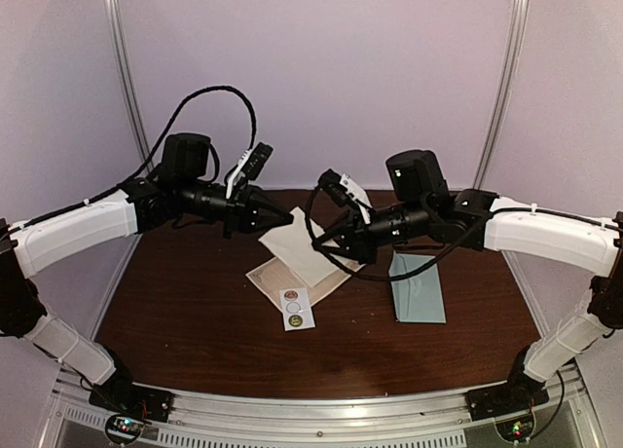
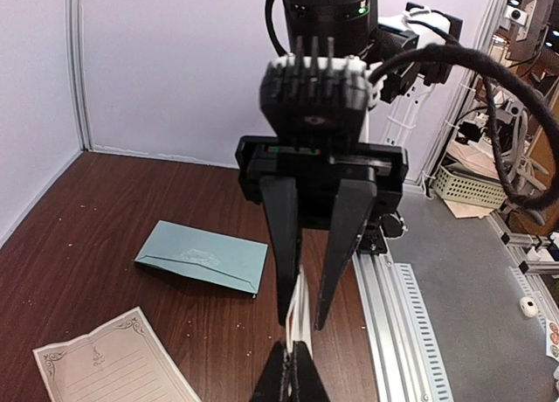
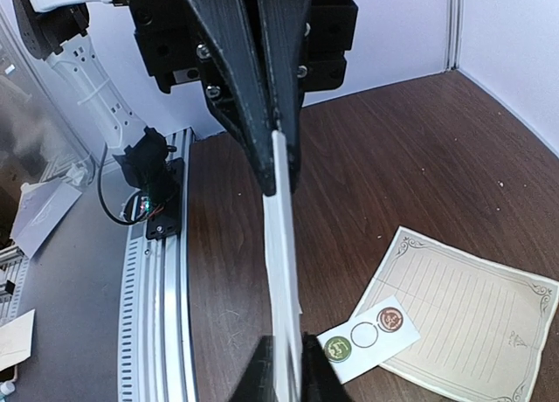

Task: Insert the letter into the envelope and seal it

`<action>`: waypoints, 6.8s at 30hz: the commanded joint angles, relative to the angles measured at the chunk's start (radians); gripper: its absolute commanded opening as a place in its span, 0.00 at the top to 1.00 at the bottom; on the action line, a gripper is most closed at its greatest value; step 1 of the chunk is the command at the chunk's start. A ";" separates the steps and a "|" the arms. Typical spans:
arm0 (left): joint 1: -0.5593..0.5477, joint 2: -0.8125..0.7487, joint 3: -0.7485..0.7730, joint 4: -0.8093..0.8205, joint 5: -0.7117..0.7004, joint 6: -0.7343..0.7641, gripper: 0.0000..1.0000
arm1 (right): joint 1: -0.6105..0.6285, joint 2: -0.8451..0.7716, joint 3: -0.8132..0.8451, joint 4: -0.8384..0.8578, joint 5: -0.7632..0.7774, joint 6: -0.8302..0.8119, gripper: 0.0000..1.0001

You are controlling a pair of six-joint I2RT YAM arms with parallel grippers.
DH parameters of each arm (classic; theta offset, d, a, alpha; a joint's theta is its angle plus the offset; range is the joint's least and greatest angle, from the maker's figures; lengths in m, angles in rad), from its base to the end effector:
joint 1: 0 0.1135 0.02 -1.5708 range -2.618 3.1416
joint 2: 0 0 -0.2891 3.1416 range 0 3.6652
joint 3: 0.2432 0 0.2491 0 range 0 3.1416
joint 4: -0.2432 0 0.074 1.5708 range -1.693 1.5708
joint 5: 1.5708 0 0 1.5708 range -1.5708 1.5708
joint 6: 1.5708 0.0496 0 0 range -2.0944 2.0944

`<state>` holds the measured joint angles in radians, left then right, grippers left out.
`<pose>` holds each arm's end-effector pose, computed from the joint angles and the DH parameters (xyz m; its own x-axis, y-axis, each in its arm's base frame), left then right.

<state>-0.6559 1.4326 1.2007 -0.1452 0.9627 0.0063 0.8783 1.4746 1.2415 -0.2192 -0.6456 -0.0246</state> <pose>0.2323 -0.2301 0.3650 -0.2858 0.2245 -0.9316 0.9550 -0.0140 -0.2964 0.1964 0.2834 0.3541 -0.2553 -0.3386 -0.9056 -0.9668 0.0852 0.2408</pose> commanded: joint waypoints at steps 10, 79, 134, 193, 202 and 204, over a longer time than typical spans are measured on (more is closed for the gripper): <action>0.002 0.023 0.030 0.007 0.030 0.014 1.00 | -0.004 0.037 0.070 0.071 -0.038 0.025 0.77; -0.099 -0.145 -0.282 0.656 -0.432 -0.519 1.00 | -0.017 -0.203 -0.259 0.717 0.128 0.368 0.22; 0.323 -0.224 -0.220 0.157 -0.612 -0.244 1.00 | -0.142 0.275 -0.234 -0.076 0.992 0.543 0.52; 0.214 -0.162 -0.194 0.168 -0.503 -0.394 1.00 | 0.102 -0.062 -0.304 -0.125 0.775 0.791 0.32; -0.067 -0.102 -0.259 0.245 -0.727 -0.797 1.00 | -0.120 -0.226 -0.561 0.047 0.575 0.722 0.34; -0.122 -0.058 -0.250 0.254 -0.731 -0.887 1.00 | -0.156 -0.262 -0.613 0.073 0.548 0.712 0.34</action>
<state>-0.6975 1.3071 0.9615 0.0357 0.3004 -0.6441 0.7776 1.2758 0.7071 -0.2333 0.0010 0.7284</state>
